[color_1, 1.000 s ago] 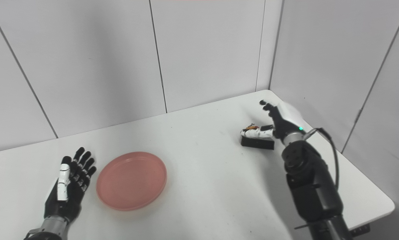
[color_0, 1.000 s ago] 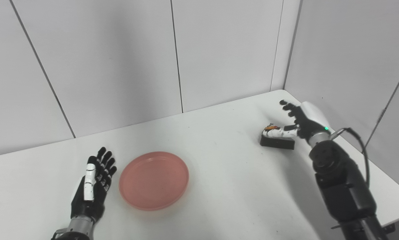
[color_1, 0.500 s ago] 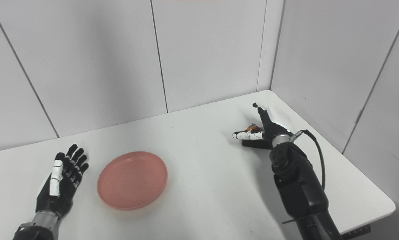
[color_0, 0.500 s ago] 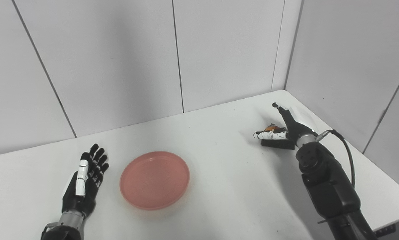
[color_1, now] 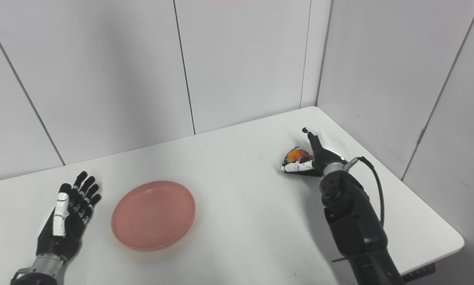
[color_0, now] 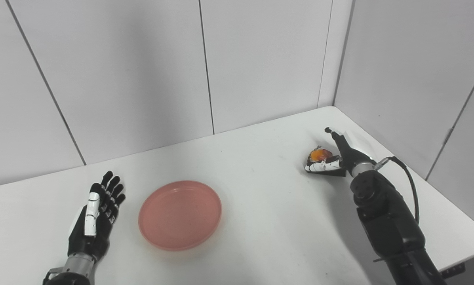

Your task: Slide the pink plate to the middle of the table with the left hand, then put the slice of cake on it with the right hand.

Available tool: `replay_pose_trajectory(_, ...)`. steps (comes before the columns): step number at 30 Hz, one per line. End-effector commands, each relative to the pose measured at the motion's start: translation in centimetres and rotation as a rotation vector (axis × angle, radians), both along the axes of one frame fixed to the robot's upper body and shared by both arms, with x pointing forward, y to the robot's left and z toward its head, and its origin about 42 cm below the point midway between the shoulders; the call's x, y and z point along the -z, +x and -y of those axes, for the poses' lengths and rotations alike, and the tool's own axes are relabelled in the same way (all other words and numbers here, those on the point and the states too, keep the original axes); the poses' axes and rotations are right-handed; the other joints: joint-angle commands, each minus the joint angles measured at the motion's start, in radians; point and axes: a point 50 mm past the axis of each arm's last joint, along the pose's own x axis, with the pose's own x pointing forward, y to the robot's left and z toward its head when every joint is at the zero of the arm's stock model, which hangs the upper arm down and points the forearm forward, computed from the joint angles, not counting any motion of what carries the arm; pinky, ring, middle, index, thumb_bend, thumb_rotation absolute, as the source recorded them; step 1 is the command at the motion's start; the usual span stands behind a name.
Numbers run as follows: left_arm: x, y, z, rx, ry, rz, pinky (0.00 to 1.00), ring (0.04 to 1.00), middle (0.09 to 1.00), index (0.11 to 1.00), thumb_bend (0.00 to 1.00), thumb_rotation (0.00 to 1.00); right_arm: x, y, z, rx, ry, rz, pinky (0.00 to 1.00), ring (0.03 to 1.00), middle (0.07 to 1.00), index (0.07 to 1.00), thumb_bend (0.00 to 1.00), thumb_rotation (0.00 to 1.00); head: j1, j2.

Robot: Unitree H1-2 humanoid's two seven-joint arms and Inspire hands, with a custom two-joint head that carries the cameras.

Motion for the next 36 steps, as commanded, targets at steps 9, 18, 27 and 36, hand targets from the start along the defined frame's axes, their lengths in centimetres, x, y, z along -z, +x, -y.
replay_pose_trajectory(9, 0.2, -0.8, 0.8, 0.029, -0.026, 0.020, 1.00, 1.000, 0.992, 0.998, 0.71, 0.98, -1.2, 0.6, 1.3, 0.035, -0.038, 0.057, 0.55, 0.690, 0.772, 0.872, 0.90, 0.12, 0.020, 0.010)
replay_pose_trajectory(18, -0.8, -2.0, 1.9, 0.035, -0.021, 0.047, 1.00, 0.994, 0.977, 0.980, 0.69, 1.00, -0.2, 0.4, 1.7, 0.047, -0.132, 0.074, 0.51, 0.590, 0.646, 0.678, 0.76, 0.04, 0.062, 0.036)
replay_pose_trajectory(27, -2.7, -4.2, 4.9, 0.058, -0.069, 0.068, 1.00, 1.000, 1.000, 1.000, 0.62, 1.00, -1.1, -0.7, 3.2, 0.095, -0.143, 0.165, 0.38, 0.444, 0.466, 0.514, 0.52, 0.00, 0.280, 0.091)
replay_pose_trajectory(36, -3.0, -4.9, 6.1, 0.022, -0.057, 0.057, 1.00, 1.000, 1.000, 1.000, 0.63, 1.00, -2.6, -1.3, 5.0, 0.122, -0.129, 0.238, 0.32, 0.391, 0.435, 0.536, 0.52, 0.00, 0.389, 0.106)
